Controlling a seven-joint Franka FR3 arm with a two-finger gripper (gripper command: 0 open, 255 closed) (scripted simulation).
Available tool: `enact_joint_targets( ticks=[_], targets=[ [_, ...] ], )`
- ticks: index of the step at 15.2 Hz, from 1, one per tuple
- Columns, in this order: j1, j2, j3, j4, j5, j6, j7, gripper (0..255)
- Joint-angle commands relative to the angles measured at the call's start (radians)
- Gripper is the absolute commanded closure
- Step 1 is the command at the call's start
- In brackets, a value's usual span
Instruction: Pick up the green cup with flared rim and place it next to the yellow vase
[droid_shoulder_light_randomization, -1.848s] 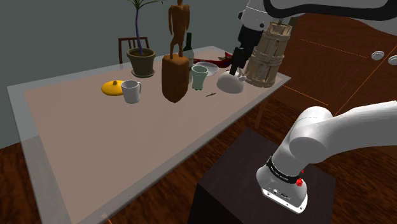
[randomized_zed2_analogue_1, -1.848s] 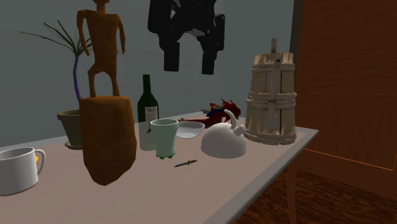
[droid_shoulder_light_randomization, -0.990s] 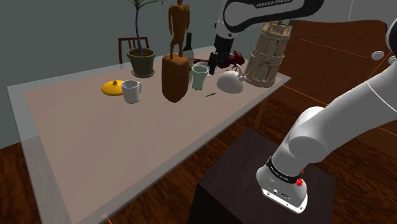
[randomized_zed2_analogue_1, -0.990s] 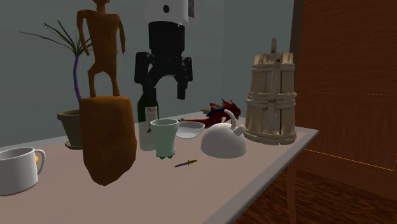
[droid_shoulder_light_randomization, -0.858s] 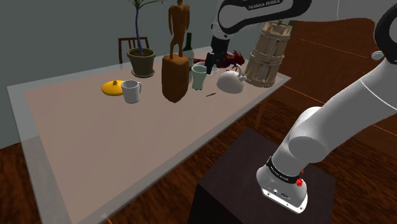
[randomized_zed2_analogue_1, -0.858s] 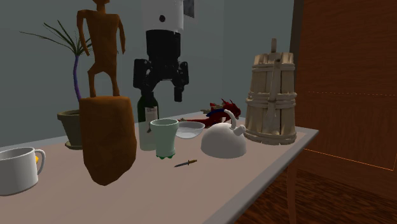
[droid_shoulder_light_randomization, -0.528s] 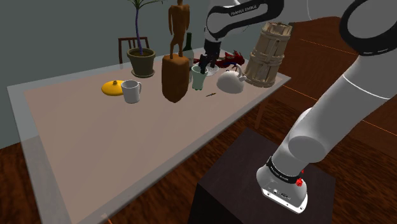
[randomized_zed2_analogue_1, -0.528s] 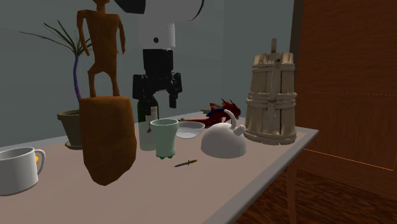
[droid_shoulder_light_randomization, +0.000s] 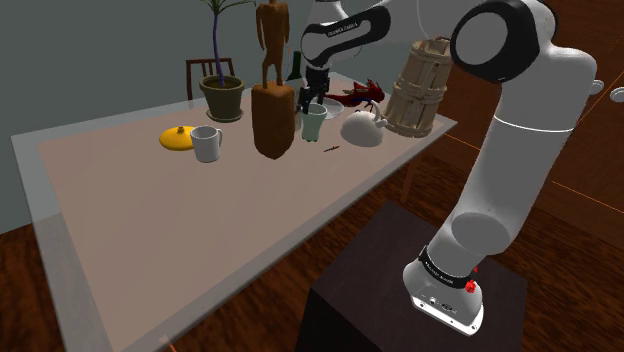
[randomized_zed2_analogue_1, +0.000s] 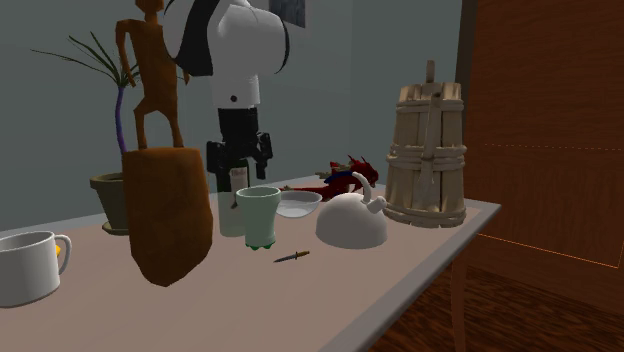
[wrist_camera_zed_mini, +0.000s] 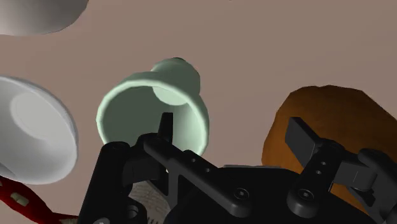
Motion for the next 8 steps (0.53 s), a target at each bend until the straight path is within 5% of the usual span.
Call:
enact_joint_targets(
  ticks=[1, 8],
  targets=[
    [-0.006, 0.088, -0.001, 0.091, 0.006, -0.002, -0.005, 0],
    [-0.019, 0.176, -0.002, 0.131, 0.014, 0.047, -0.013, 0]
  ],
)
